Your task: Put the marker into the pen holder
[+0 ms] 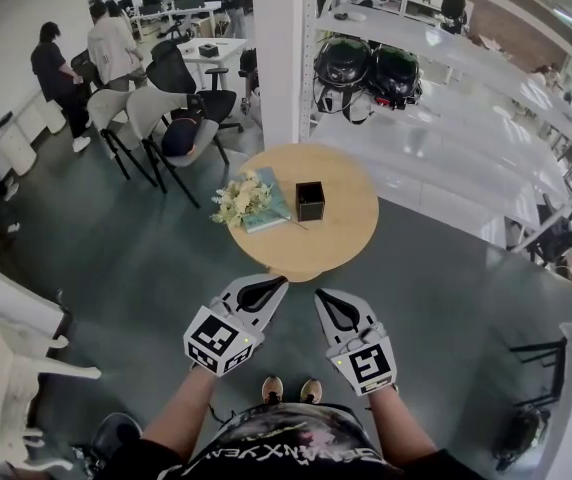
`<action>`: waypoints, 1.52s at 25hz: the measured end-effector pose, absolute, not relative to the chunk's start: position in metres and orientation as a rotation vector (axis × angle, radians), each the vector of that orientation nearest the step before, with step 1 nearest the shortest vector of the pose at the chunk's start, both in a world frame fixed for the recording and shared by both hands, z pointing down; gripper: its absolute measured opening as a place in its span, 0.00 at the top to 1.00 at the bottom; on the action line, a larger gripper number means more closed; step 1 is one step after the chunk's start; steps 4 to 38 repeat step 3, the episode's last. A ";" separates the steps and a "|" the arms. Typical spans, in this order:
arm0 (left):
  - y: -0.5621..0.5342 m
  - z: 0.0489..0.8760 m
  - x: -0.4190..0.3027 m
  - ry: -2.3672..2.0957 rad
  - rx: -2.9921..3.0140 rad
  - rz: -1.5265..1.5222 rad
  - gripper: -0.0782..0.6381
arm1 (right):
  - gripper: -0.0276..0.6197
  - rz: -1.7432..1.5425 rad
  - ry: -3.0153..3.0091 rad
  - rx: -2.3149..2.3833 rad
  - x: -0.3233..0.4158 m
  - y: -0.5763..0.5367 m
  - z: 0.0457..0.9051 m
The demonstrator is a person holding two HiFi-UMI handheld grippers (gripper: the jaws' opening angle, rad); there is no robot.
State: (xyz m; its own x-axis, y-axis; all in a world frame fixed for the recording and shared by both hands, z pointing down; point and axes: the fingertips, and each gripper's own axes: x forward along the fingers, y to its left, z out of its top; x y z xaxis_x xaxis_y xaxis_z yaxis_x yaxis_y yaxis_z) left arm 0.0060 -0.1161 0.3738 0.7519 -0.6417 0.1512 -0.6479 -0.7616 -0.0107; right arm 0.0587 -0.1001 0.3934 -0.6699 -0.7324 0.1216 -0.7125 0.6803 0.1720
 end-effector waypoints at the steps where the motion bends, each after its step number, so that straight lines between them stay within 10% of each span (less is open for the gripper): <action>1: -0.117 0.375 0.006 -1.067 2.901 0.225 0.86 | 0.96 -0.165 -2.711 1.177 0.058 -0.101 0.394; 38: -0.118 0.377 0.005 -1.066 2.901 0.224 0.86 | 0.96 -0.168 -2.707 1.175 0.057 -0.102 0.396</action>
